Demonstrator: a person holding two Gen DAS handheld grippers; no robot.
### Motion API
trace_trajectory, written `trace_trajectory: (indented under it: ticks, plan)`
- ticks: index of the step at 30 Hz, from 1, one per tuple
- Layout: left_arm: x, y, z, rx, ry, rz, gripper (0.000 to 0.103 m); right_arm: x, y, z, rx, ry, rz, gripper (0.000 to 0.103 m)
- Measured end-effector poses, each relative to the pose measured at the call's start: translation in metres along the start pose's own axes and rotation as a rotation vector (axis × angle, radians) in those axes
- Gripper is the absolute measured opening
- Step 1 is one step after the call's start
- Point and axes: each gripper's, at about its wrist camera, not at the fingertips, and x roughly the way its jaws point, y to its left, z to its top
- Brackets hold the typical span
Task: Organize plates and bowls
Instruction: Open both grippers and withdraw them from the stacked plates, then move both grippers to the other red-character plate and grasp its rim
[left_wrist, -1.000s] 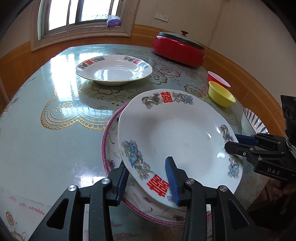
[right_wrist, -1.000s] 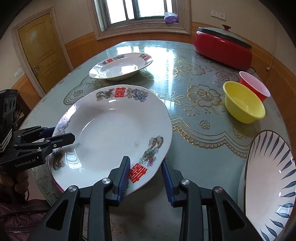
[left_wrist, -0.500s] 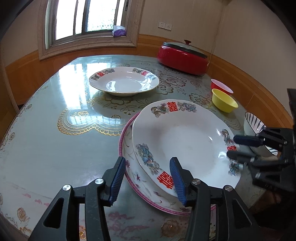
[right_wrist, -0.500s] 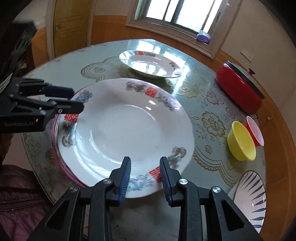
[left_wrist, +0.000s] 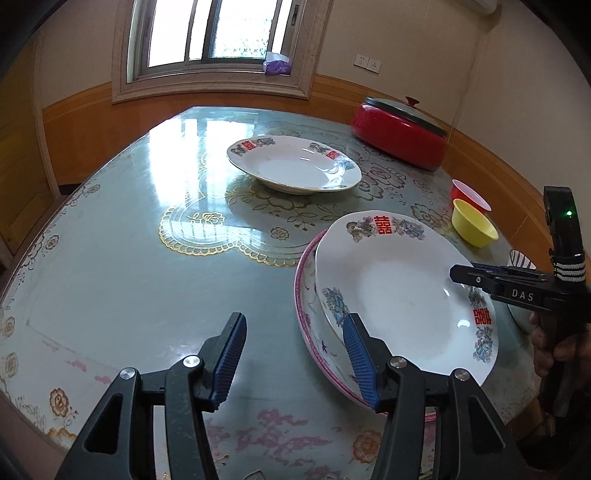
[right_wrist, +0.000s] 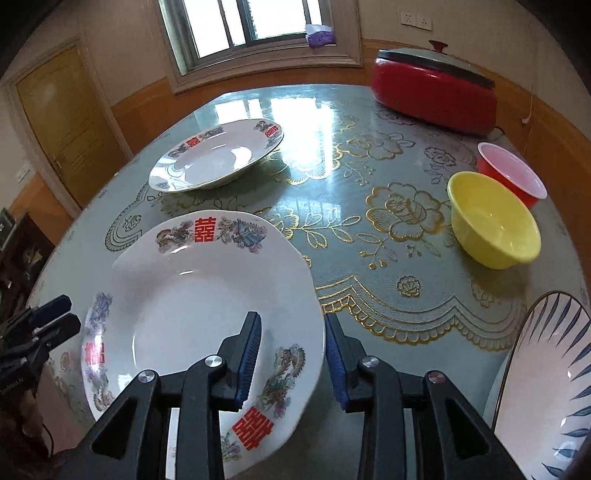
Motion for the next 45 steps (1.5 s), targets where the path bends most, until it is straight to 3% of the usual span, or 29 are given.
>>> trace_trajectory:
  ticks: [5, 14, 19, 23, 32, 35, 42, 45]
  plan:
    - [0.003, 0.001, 0.0, -0.012, 0.003, 0.021, 0.058, 0.001, 0.017, -0.005, -0.105, 0.007, -0.06, 0.035]
    - [0.01, -0.001, 0.004, -0.039, 0.026, 0.067, 0.059, 0.001, 0.016, -0.007, -0.105, 0.014, -0.057, 0.036]
    - [0.007, -0.002, 0.012, -0.055, 0.009, 0.112, 0.062, -0.013, 0.016, 0.002, -0.097, -0.049, -0.063, 0.04]
    - [0.007, -0.005, 0.017, -0.05, 0.002, 0.151, 0.066, -0.02, 0.017, 0.016, -0.083, -0.096, -0.033, 0.043]
    - [0.008, -0.005, 0.025, -0.091, 0.025, 0.193, 0.077, -0.007, 0.024, 0.037, -0.05, -0.064, 0.088, 0.043]
    - [0.01, 0.0, 0.029, -0.079, 0.029, 0.187, 0.083, -0.003, 0.022, 0.045, -0.007, -0.056, 0.105, 0.043]
    - [0.026, 0.021, 0.05, -0.06, 0.053, 0.094, 0.083, 0.007, 0.011, 0.07, 0.12, -0.047, 0.18, 0.048]
    - [0.033, 0.033, 0.064, -0.034, 0.05, 0.102, 0.09, 0.016, 0.005, 0.083, 0.188, -0.027, 0.212, 0.049]
